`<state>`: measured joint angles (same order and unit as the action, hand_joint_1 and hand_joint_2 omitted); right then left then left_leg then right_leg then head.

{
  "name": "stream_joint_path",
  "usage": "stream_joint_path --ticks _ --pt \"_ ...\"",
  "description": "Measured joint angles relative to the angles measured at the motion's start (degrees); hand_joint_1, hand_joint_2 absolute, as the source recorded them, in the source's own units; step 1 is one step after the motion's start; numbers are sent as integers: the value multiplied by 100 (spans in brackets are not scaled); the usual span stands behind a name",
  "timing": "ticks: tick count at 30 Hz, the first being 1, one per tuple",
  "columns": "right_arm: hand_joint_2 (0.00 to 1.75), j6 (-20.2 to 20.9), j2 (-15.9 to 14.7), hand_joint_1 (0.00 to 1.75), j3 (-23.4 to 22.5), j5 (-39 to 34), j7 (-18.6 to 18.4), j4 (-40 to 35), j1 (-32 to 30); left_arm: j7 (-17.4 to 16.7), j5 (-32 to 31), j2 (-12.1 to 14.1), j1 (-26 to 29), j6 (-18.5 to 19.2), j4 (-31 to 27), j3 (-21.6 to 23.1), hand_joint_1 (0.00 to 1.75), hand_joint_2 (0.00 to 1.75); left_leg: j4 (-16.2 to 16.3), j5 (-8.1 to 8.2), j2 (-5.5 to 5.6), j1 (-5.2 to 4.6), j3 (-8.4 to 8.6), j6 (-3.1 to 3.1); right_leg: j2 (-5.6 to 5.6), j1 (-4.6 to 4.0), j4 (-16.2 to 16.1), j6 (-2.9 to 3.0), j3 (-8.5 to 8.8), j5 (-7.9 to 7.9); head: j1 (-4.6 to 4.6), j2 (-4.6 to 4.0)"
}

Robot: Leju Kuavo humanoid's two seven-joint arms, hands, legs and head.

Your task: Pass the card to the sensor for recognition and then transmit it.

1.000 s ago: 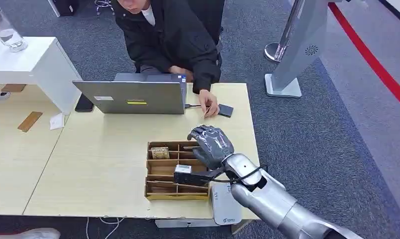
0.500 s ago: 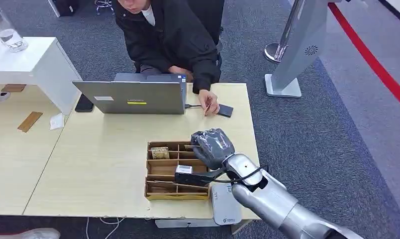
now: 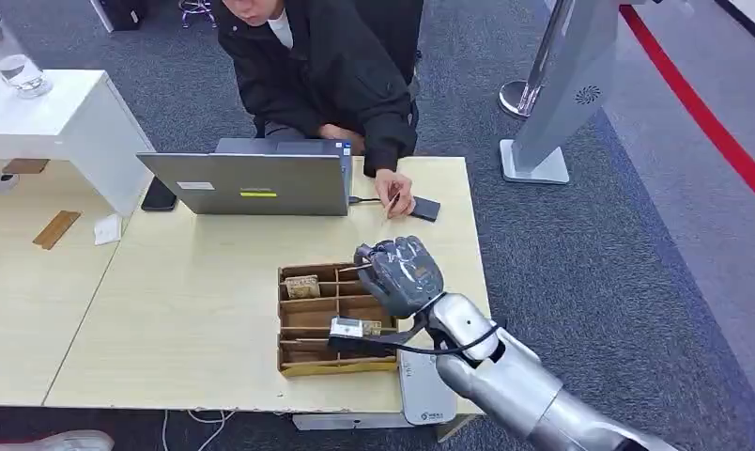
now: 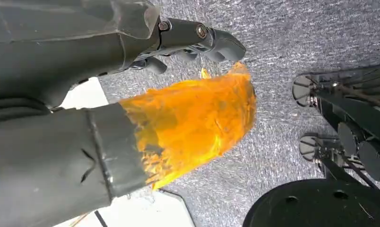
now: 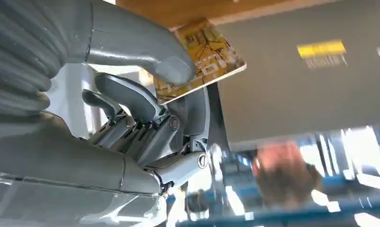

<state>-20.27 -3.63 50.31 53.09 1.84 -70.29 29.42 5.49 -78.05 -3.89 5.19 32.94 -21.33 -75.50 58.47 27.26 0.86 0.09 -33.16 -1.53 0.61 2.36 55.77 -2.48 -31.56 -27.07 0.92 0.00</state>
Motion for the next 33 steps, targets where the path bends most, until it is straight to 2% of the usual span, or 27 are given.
stream_joint_path --ticks 5,11,21,33 --pt "175 -681 -4 175 -249 293 179 -430 -225 72 -297 -68 -13 -24 -140 -194 0 0 0 0 0 0 0 0 0 0 0 0 0 0 0 0" --pt "175 -1107 -2 175 -555 487 343 -983 -472 142 -585 -74 -63 -184 -144 -393 0 0 0 0 -1 0 0 0 -1 0 0 0 0 0 0 0" --pt "175 -1158 90 175 -765 548 409 -1250 -526 181 -820 -76 -144 -302 -140 -520 0 0 0 0 0 0 0 0 0 0 0 0 2 0 0 0" --pt "175 -1070 488 175 -789 553 363 -727 -33 238 -1075 127 -255 -542 184 -546 0 0 0 -2 0 1 0 1 0 0 3 0 3 0 0 0"
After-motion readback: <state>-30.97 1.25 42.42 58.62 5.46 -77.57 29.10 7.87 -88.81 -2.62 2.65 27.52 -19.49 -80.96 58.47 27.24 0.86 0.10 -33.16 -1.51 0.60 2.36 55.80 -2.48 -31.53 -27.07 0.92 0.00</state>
